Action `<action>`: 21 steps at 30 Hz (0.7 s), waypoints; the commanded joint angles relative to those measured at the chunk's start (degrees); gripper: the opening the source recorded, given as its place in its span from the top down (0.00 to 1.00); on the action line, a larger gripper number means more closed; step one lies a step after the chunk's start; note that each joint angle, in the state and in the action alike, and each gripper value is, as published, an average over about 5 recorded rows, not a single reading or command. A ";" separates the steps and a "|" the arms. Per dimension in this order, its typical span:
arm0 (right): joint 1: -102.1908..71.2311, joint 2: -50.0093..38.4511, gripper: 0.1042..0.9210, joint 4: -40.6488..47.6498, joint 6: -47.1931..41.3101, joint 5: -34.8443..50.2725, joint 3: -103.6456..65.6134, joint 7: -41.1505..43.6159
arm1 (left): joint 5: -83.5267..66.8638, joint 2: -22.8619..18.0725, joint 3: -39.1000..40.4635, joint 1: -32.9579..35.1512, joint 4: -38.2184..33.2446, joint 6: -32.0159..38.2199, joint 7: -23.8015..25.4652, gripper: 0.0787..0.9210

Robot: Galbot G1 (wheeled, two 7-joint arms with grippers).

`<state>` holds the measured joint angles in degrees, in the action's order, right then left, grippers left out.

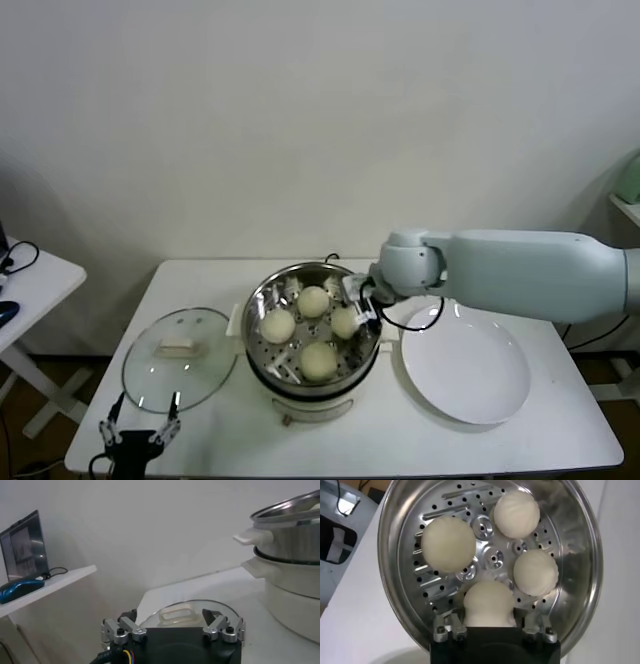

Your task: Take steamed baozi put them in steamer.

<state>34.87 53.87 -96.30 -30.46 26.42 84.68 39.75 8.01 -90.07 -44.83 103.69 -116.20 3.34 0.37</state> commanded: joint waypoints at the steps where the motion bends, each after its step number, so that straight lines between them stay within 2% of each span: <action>1: -1.79 0.16 0.30 1.21 0.17 -0.11 -1.19 -0.42 | -0.02 0.16 -0.03 0.18 -0.05 0.08 -0.11 0.12; 6: 1.59 -1.84 0.15 0.04 0.34 6.34 -2.94 0.65 | -0.10 0.24 -0.28 0.35 -0.41 0.10 -0.15 0.12; 10: 6.70 -5.06 0.12 0.50 0.54 11.38 -3.93 0.48 | -0.17 0.36 -0.47 0.65 -0.80 0.16 -0.14 0.12; 13: 8.58 -8.78 0.12 0.98 0.76 16.42 -6.46 -2.80 | -0.24 0.42 -0.51 0.85 -1.10 0.27 -0.18 0.12; 15: 6.05 -11.76 0.12 0.71 2.13 19.68 -10.89 -8.54 | -0.28 0.44 -0.48 0.89 -1.21 0.40 -0.21 0.12; 21: -18.58 -17.65 0.12 -2.65 8.35 24.48 -37.88 -36.07 | -0.32 0.37 -0.05 0.62 -1.16 0.94 -0.17 0.12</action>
<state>37.39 46.09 -96.26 -28.71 39.24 76.08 34.01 7.70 -89.66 -45.23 104.44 -117.33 3.98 0.16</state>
